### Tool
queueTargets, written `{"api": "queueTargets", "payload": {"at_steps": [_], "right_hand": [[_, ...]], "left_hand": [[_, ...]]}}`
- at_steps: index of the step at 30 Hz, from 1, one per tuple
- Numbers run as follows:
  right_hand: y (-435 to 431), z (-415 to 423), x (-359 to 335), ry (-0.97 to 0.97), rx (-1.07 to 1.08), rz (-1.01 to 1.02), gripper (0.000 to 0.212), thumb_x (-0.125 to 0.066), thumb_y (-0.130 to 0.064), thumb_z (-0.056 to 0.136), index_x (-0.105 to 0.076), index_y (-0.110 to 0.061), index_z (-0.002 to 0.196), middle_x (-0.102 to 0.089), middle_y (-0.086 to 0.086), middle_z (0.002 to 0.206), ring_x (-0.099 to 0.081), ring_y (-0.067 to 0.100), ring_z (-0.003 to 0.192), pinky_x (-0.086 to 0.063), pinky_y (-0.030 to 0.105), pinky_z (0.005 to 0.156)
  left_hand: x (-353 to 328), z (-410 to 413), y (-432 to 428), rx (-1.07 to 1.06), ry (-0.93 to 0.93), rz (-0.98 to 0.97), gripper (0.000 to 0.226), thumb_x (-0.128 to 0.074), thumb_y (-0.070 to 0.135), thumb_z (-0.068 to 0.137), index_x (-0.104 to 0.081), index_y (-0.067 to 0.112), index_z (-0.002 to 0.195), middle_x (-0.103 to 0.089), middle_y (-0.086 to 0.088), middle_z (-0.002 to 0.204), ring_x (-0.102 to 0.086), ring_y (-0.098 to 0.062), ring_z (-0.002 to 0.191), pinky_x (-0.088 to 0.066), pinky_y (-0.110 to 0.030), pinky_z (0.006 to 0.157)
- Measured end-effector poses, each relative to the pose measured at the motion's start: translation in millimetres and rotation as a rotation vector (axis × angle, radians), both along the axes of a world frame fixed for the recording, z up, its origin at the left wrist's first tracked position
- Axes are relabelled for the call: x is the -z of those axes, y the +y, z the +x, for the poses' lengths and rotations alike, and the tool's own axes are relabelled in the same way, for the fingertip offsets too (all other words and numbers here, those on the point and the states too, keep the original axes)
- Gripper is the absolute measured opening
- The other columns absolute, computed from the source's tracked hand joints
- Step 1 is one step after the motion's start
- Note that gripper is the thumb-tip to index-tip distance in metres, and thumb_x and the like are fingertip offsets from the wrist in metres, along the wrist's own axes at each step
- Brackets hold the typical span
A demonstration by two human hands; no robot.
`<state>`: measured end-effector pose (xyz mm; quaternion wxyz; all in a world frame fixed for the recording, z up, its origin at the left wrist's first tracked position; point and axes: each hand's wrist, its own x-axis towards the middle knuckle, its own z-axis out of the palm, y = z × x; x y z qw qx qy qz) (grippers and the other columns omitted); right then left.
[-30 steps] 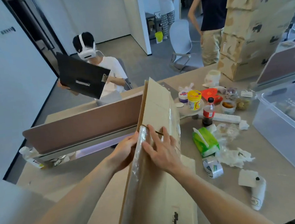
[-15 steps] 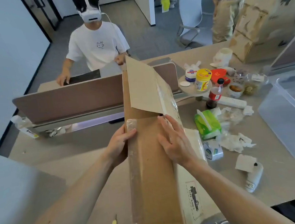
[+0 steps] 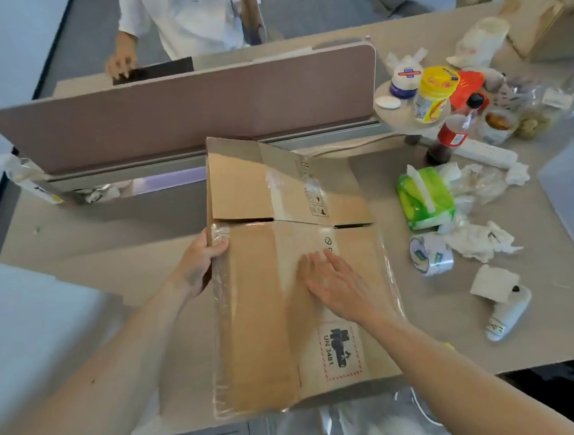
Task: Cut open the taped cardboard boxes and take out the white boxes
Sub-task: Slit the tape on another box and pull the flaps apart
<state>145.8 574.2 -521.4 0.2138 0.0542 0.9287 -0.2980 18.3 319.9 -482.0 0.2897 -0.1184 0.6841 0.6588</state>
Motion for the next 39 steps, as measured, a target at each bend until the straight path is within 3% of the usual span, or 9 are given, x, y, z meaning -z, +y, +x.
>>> {"api": "queueTargets", "payload": {"at_steps": [3, 9, 13, 17, 20, 25, 29, 34, 39], "right_hand": [[3.2, 5.8, 21.1, -0.108, -0.044, 0.039, 0.063, -0.031, -0.054, 0.101, -0.002, -0.039, 0.155, 0.005, -0.003, 0.165, 0.0, 0.026, 0.152, -0.011, 0.05, 0.12], [14.6, 11.0, 62.6, -0.196, -0.054, 0.12, 0.069, -0.027, -0.058, 0.097, 0.005, -0.036, 0.154, 0.005, 0.002, 0.165, -0.002, 0.032, 0.151, -0.012, 0.055, 0.12], [40.3, 31.4, 72.7, -0.22, -0.099, 0.257, 0.069, -0.035, -0.046, 0.099, 0.004, -0.032, 0.154, 0.003, 0.007, 0.165, -0.004, 0.032, 0.151, -0.016, 0.053, 0.12], [43.2, 48.2, 71.3, -0.256, -0.107, 0.256, 0.067, -0.036, -0.038, 0.099, -0.001, -0.029, 0.155, 0.003, 0.01, 0.165, -0.001, 0.033, 0.151, -0.012, 0.05, 0.122], [42.0, 46.5, 59.9, -0.257, -0.077, 0.246, 0.059, -0.037, -0.035, 0.099, -0.016, -0.026, 0.153, -0.013, 0.009, 0.162, -0.017, 0.035, 0.148, -0.027, 0.053, 0.117], [67.8, -9.8, 44.1, -0.032, 0.091, 0.243, 0.028, -0.037, -0.026, 0.097, -0.051, -0.018, 0.119, -0.053, 0.005, 0.122, -0.055, 0.028, 0.112, -0.048, 0.044, 0.091], [97.9, -80.7, 48.7, 0.002, 0.118, 0.272, 0.048, -0.04, -0.034, 0.1, -0.037, -0.022, 0.146, -0.035, 0.008, 0.152, -0.034, 0.031, 0.14, -0.037, 0.052, 0.107], [123.2, -156.5, 76.7, 0.032, 0.058, 0.362, 0.052, -0.035, -0.046, 0.098, -0.028, -0.026, 0.145, -0.029, 0.018, 0.153, -0.03, 0.039, 0.14, -0.035, 0.057, 0.109], [136.7, -193.1, 109.8, -0.078, 0.087, 0.418, 0.07, -0.011, -0.075, 0.092, 0.006, -0.045, 0.153, 0.016, 0.003, 0.163, 0.012, 0.036, 0.149, 0.002, 0.063, 0.117]], "left_hand": [[15.5, -5.0, -11.1, 0.048, -0.001, -0.115, 0.028, -0.051, 0.001, 0.099, -0.059, 0.013, 0.123, -0.071, -0.011, 0.116, -0.066, -0.028, 0.107, -0.052, -0.04, 0.094], [39.9, -2.1, 6.1, 0.181, -0.03, -0.312, 0.031, -0.048, 0.007, 0.099, -0.052, 0.02, 0.127, -0.069, -0.002, 0.111, -0.067, -0.021, 0.101, -0.056, -0.038, 0.085], [50.3, 6.5, 26.5, 0.384, -0.073, -0.473, 0.017, -0.052, 0.011, 0.092, -0.059, 0.019, 0.105, -0.065, -0.005, 0.09, -0.062, -0.021, 0.078, -0.054, -0.038, 0.071], [65.4, 8.1, 38.9, 0.352, -0.059, -0.571, 0.017, -0.052, 0.005, 0.09, -0.06, 0.02, 0.085, -0.066, -0.005, 0.091, -0.06, -0.023, 0.078, -0.051, -0.033, 0.068], [77.0, 3.2, 36.4, 0.293, -0.047, -0.716, 0.016, -0.062, 0.013, 0.083, -0.06, 0.021, 0.097, -0.067, -0.003, 0.105, -0.064, -0.024, 0.098, -0.055, -0.036, 0.079], [84.7, -25.9, 46.3, 0.204, 0.208, -0.964, 0.071, -0.073, 0.017, 0.073, -0.041, 0.016, 0.137, -0.044, -0.009, 0.133, -0.047, -0.032, 0.123, -0.044, -0.041, 0.099], [94.3, -65.9, 78.4, 0.386, 0.372, -0.959, 0.068, -0.062, 0.044, 0.089, -0.035, 0.028, 0.148, -0.037, -0.008, 0.15, -0.038, -0.03, 0.138, -0.033, -0.049, 0.112], [118.3, -111.1, 116.9, 0.593, 0.332, -1.083, 0.079, -0.039, 0.077, 0.089, -0.008, 0.048, 0.155, -0.019, -0.012, 0.164, -0.016, -0.036, 0.151, -0.01, -0.068, 0.117], [148.0, -126.6, 130.4, 0.673, 0.344, -1.161, 0.079, -0.022, 0.089, 0.081, 0.013, 0.062, 0.147, 0.015, 0.006, 0.166, -0.003, -0.04, 0.152, 0.004, -0.078, 0.109]]}}
